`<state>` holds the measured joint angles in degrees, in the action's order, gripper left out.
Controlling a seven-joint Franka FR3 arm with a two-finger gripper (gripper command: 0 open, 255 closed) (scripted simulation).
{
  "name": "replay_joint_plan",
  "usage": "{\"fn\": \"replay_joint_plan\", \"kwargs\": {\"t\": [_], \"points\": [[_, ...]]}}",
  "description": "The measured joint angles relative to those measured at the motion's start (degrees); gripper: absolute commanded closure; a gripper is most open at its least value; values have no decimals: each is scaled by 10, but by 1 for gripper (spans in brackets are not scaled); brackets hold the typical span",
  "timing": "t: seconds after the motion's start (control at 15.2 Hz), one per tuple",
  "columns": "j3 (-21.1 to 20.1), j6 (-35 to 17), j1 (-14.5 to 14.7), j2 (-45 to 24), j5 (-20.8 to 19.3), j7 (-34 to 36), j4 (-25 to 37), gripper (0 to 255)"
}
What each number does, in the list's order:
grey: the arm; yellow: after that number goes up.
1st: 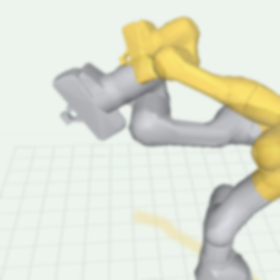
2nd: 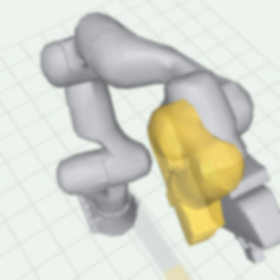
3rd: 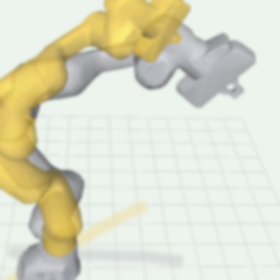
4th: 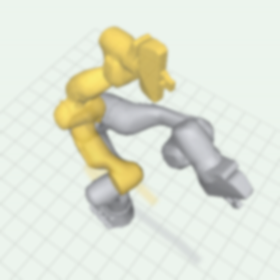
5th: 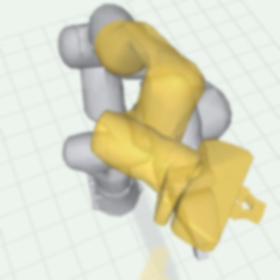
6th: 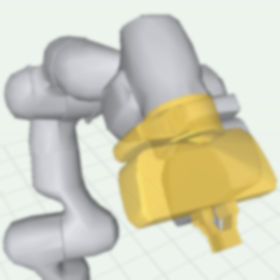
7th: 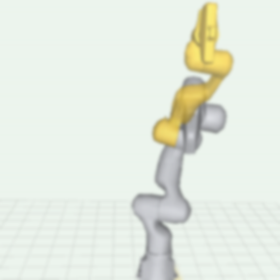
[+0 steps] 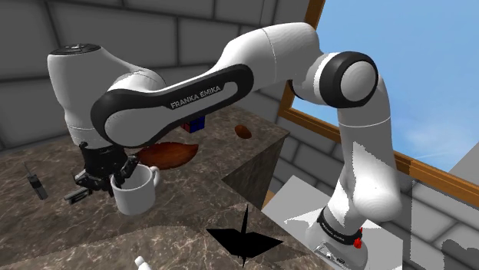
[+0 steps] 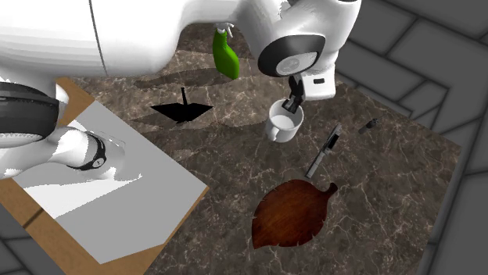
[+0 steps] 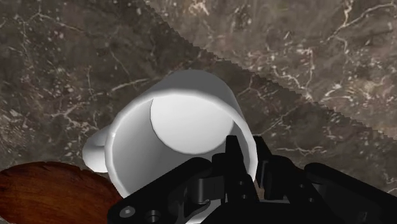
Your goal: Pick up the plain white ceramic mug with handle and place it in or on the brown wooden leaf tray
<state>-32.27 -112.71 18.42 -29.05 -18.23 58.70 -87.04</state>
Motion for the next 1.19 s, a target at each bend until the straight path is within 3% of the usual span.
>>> {"fn": "replay_joint_plan", "kwargs": {"t": [0.73, 1.19], "points": [[-7, 72, 3, 17, 13, -12, 58, 255], [6, 87, -53, 25, 26, -86, 73, 255]]}}
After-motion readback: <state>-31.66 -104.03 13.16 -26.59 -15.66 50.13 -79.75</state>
